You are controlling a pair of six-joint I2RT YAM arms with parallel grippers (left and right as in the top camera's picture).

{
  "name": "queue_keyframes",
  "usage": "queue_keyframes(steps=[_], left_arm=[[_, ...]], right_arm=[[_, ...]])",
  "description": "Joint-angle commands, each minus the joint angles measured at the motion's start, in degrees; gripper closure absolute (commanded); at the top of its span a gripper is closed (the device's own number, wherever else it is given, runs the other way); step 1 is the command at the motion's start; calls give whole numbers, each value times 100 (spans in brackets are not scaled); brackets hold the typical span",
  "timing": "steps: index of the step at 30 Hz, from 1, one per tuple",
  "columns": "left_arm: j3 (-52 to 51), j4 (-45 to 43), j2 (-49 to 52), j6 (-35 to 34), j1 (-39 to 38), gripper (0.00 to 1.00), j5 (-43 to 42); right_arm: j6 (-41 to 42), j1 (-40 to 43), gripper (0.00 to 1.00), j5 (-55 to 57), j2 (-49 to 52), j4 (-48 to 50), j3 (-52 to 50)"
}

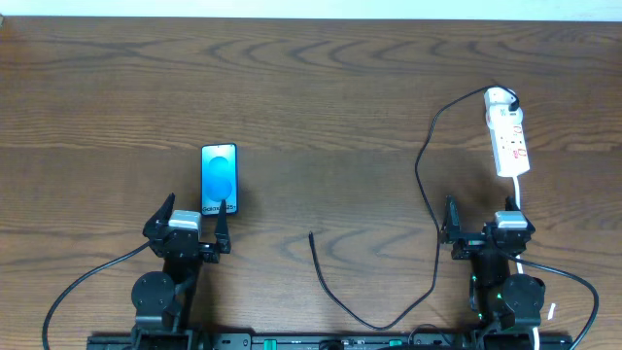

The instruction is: Plug charger to phone and switch on socket

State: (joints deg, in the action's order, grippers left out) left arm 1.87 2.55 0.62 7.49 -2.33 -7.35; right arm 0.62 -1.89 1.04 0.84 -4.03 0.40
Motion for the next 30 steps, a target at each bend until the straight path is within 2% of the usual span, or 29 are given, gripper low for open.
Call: queue_keyframes(steps=[1, 11, 15, 20, 25, 30], left_arm=[[-164, 83, -31, -46, 28, 11, -76], [-164, 52, -28, -46, 28, 11, -76], [-157, -101, -28, -50, 28, 11, -568], [-138, -114, -28, -74, 28, 11, -570], [98, -90, 11, -184, 28, 11, -573], [535, -28, 472, -179, 28, 11, -570]], right_arm=[[-26, -46, 1, -33, -42, -24, -9], [-26, -46, 1, -33, -42, -24, -9], [-26, -46, 1, -33, -42, -24, -9], [-26, -46, 1, -33, -42, -26, -9], [-26, -46, 1, -33, -42, -24, -9], [-26, -46, 1, -33, -42, -24, -9]])
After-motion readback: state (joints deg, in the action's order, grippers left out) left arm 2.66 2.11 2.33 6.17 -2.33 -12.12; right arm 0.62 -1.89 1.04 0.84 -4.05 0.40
